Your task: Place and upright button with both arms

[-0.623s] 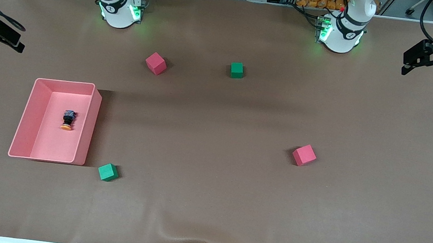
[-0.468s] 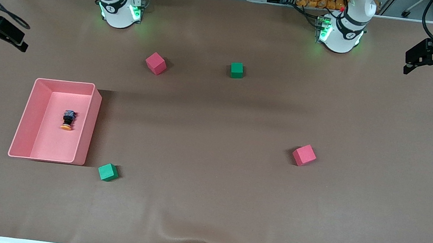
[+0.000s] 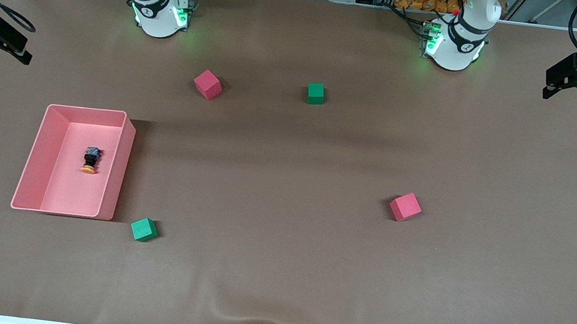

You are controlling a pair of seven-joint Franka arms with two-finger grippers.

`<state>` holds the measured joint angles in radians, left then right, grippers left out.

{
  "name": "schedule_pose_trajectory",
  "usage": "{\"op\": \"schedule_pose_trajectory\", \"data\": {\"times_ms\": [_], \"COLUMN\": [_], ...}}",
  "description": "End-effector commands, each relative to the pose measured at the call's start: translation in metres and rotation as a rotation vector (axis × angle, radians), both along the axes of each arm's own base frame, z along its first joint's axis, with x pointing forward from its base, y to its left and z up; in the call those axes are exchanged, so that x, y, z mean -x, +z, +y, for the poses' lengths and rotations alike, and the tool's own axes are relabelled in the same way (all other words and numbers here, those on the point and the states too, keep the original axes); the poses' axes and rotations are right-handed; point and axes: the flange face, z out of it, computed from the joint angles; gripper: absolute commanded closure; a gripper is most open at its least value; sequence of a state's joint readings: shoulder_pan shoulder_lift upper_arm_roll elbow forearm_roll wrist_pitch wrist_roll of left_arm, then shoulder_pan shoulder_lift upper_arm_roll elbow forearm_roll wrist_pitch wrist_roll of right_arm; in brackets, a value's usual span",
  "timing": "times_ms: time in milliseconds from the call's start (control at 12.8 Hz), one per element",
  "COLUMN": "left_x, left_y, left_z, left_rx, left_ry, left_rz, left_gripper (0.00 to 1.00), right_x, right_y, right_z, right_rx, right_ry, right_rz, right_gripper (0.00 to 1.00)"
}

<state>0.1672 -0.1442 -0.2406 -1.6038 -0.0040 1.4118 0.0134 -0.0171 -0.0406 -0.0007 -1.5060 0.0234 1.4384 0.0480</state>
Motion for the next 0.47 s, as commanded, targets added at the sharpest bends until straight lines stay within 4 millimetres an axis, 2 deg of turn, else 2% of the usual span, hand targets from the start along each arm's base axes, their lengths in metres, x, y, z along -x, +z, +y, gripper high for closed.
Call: {"op": "schedule_pose_trajectory", "data": {"times_ms": [0,156,234,390], "left_x": [0.0,0.0,-0.001,-0.002], "left_y": [0.001,-0.006,-0.006,-0.009], "left_z": [0.001,0.001,0.001,-0.002], "left_rx": [0.017,0.018,0.018,0.018], "left_ry": [-0.013,-0.017,-0.017,-0.022], "left_rz": [0.017,0.031,0.032,0.037], "left_gripper": [0.0,0.0,0.0,0.0], "right_x": [-0.001,-0.018,-0.028,-0.058], "right_y": [-0.011,-0.038,-0.062,-0.124], "right_z": [-0.005,-0.012,-0.015,-0.035], "right_rx": [0.0,-0.002,-0.005,-0.027], "right_ry": [0.006,-0.005,-0.008,-0.036], "right_rz": [0.014,0.064,0.116,0.205], "right_gripper": [0.0,0.0,0.0,0.0]}}
